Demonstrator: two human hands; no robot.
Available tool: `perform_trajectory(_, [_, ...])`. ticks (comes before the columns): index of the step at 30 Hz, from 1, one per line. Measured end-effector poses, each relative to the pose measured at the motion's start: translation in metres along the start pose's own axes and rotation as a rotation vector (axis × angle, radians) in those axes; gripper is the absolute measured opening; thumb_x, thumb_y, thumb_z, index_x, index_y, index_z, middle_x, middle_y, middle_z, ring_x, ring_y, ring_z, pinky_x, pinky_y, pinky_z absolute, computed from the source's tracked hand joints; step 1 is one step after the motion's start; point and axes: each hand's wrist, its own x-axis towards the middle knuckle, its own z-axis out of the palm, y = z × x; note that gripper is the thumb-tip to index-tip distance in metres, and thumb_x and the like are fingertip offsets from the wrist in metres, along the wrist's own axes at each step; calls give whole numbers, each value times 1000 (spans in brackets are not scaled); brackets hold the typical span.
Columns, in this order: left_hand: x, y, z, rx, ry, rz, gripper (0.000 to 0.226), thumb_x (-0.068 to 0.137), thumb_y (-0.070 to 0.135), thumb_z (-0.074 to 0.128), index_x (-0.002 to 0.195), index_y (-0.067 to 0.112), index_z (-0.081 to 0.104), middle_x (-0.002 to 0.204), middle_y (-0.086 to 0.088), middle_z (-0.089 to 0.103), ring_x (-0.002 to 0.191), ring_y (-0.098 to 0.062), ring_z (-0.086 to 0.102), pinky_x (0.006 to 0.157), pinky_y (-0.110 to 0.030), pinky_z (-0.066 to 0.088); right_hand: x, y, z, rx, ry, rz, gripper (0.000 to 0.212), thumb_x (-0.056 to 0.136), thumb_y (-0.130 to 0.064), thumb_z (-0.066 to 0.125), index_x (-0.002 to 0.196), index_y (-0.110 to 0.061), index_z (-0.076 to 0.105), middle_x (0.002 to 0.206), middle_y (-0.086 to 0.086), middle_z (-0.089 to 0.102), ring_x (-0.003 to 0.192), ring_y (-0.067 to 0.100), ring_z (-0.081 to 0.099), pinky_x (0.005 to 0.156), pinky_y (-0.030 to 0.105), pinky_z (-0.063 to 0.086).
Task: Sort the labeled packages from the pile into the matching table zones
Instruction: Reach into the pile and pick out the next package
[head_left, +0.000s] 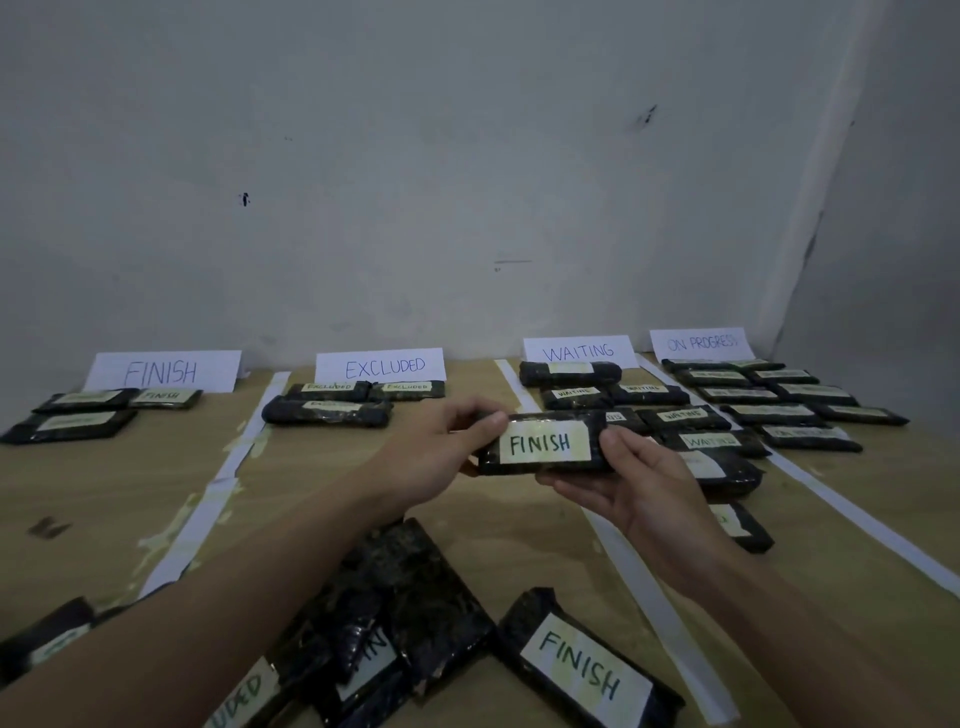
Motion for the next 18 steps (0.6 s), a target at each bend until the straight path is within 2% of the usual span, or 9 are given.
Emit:
perform_trajectory(5, [-6,-5,-11,-38,31,-39,18,93,22,51,99,16,66,85,1,66,76,-10,58,62,-21,48,7,11,3,-110,38,-15,21,95,-7,43,109,-6,59,97,16,70,86,31,69,68,27,58])
perform_trajectory(6, [-7,-6,-14,-36,41,-45,18,93,22,51,99,15,66,82,2,65,74,-9,57,62,-21,48,9,14,4,-207,59,-43,21,93,-5,48,110,-10,59,101,13,69,90,28,69,68,25,58])
perform_trajectory(8, [-10,-8,-21,5,55,-55,18,93,22,51,97,15,66,82,0,64,73,-11,55,61,-21,46,13,21,5,-567,115,-161,31,88,-3,57,114,-20,58,108,1,63,98,14,63,69,21,56])
perform_trajectory(10, [-12,-10,-28,67,59,-51,17,93,22,51,93,15,66,83,-2,65,74,-14,54,60,-22,44,17,27,11,-953,113,-375,41,83,-6,63,120,-21,54,113,-6,57,104,7,55,81,23,53])
perform_trajectory(12, [-14,-14,-35,117,64,-42,17,93,20,51,93,12,66,82,-6,64,73,-17,53,57,-21,43,22,31,25,-1197,24,-604,43,80,-19,65,122,-16,55,117,-2,55,109,11,52,91,30,46])
perform_trajectory(14, [-16,-17,-45,142,76,-44,17,93,19,51,94,9,65,84,-11,62,73,-18,52,53,-16,42,31,35,41,-1356,-88,-733,50,74,-31,67,119,-13,57,115,2,59,107,17,55,91,30,43])
perform_trajectory(18, [-25,-26,-75,177,132,-64,19,93,22,50,97,11,65,73,-4,55,67,-13,50,51,-13,42,53,45,78,-1412,-269,-763,55,67,-23,78,118,-12,59,112,5,62,102,25,58,83,36,50])
